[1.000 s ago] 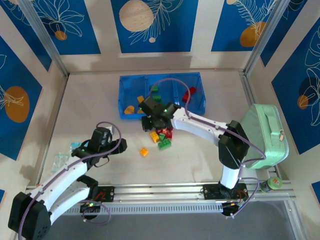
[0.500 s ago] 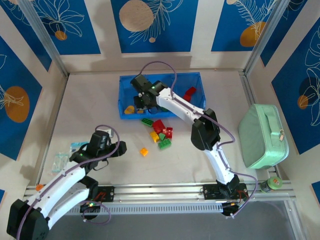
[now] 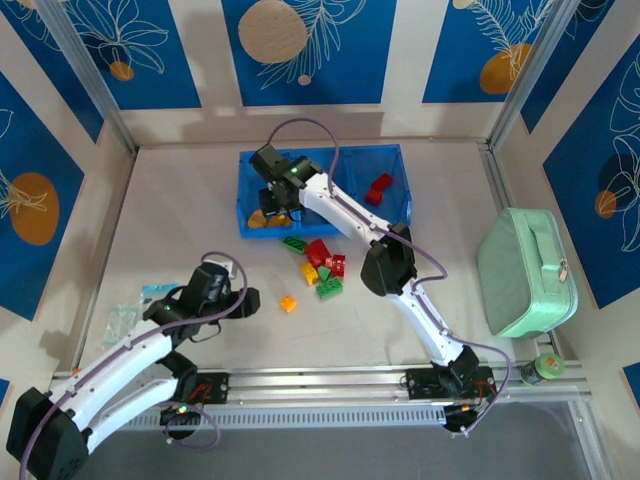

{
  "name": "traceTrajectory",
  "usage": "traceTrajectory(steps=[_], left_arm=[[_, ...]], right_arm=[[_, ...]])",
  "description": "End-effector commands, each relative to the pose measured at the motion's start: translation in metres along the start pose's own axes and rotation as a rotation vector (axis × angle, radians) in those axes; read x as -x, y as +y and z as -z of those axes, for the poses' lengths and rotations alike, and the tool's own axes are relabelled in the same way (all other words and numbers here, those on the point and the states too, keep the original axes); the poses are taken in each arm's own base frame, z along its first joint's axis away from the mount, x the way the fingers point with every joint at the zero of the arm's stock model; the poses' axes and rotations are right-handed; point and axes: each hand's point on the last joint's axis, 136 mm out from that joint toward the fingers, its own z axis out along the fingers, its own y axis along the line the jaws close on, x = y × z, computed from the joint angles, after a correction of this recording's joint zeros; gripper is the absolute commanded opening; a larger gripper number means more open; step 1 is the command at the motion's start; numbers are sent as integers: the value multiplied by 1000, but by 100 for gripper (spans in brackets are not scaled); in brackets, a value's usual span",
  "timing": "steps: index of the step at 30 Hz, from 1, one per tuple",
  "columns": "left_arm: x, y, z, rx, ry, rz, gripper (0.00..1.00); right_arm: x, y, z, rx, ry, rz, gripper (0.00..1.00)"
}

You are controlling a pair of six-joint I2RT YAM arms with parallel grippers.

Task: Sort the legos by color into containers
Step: Place the lego in the container, then pick up the lego from the middle-left of the table.

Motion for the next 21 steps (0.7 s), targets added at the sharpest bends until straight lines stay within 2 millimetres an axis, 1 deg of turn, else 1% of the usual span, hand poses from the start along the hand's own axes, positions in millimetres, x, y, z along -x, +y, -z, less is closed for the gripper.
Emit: traceTrajectory(steps=[1,2,5,8,10,12,15,21], left_arm=[[9,-12,7,-10,-17,-46,70],[10,-16,8,-18,-17,-63,70],[9,-30,7,-27,-1,-127,70],[6,-43,0,-37,33,-180,71],[3,-53,-6,-47,54,-209,72],[1,-62,-13,-51,77,-236,72],[-3,-70,-25,-34,116,-261,73],[-11,-82,-51,0,181,-301,73]], right_arm=[[1,-10,22,-36,-4,3,54],[0,-10,27,-38,-8,4,54],[1,-9,54,-29,-48,8,55],[-3,-8,82,-2,-100,2,59],[-9,-12,99,20,-128,-15,64],[-18,-20,112,31,-147,-33,69],[-39,-37,122,29,-156,-68,72],[-94,-79,122,21,-126,-180,73]])
